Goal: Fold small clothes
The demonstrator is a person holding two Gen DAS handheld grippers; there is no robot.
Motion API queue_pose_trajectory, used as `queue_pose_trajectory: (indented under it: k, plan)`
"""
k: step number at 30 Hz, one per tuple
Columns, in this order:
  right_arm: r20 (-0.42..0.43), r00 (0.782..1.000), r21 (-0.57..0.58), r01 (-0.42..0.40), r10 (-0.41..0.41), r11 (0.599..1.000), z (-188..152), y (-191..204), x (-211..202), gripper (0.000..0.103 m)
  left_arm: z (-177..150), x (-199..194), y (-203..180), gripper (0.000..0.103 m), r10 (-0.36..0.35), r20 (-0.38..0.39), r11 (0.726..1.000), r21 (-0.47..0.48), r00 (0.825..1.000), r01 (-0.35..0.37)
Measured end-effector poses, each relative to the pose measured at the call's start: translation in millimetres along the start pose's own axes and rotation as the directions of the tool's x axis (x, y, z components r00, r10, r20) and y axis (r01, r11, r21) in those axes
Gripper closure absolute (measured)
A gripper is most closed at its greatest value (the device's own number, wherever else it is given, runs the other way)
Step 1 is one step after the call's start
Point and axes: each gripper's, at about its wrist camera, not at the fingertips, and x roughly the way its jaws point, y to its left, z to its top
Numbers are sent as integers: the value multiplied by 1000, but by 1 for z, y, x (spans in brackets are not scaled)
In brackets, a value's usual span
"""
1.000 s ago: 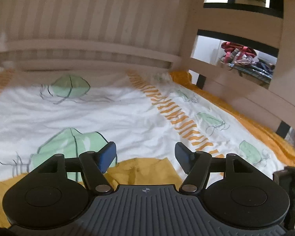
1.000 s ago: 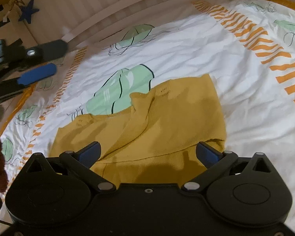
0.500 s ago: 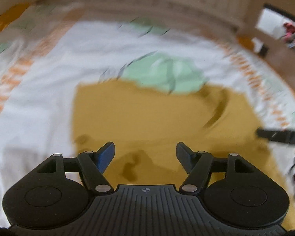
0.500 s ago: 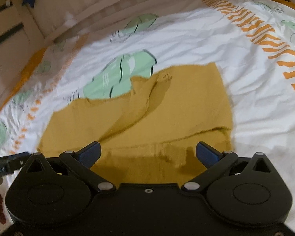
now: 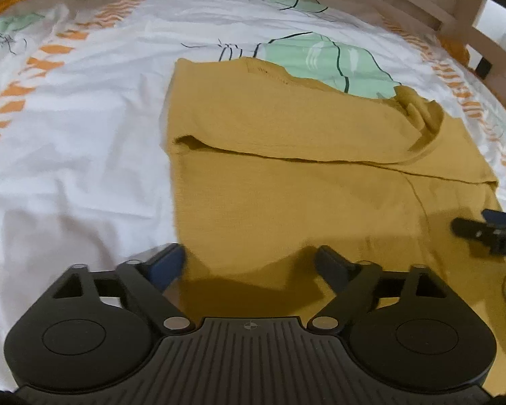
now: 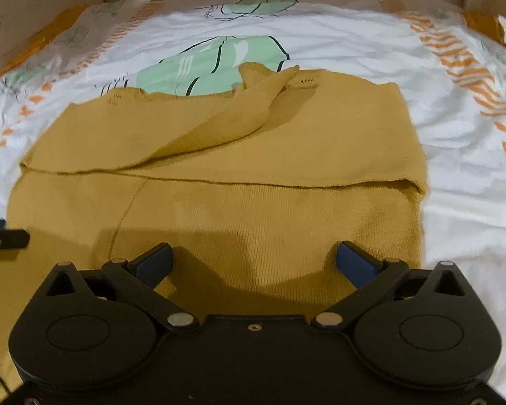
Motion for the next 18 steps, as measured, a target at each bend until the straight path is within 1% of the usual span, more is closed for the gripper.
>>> queue_pose_trajectory:
  k: [2, 4, 6, 8, 9, 10, 14, 18]
  plan:
    - [-11, 1000, -38, 10, -11, 999, 1, 4, 1, 0, -2, 2, -2, 11, 12, -6, 1000, 11, 1000, -12]
    - [-30, 999, -36, -13, 12, 999, 6, 1, -2, 2, -2, 5, -7, 9, 31, -35, 998, 48, 999, -30]
    - [-8, 999, 22, -47, 47, 999, 12, -7, -11, 24, -1, 7, -9, 8, 46, -65, 996, 76, 997, -41]
    - [32, 996, 82, -91, 89, 992, 22, -15, -19, 33, 0, 7, -8, 8, 45, -78, 996, 74, 996, -40]
    - [59, 993, 105, -107, 101, 989, 29, -20, -22, 33, -1, 7, -7, 9, 41, -79, 997, 67, 996, -35]
    - [85, 992, 120, -105, 95, 987, 38, -23, -24, 33, -1, 7, -6, 9, 36, -78, 998, 62, 996, -32]
    - [156, 987, 110, -43, 26, 993, 79, -28, -16, 33, -2, 5, -4, 9, 33, -74, 999, 46, 997, -30]
    - [170, 985, 159, -33, 6, 987, 112, -36, 6, 33, -2, 5, -5, 9, 42, -72, 998, 49, 996, -39]
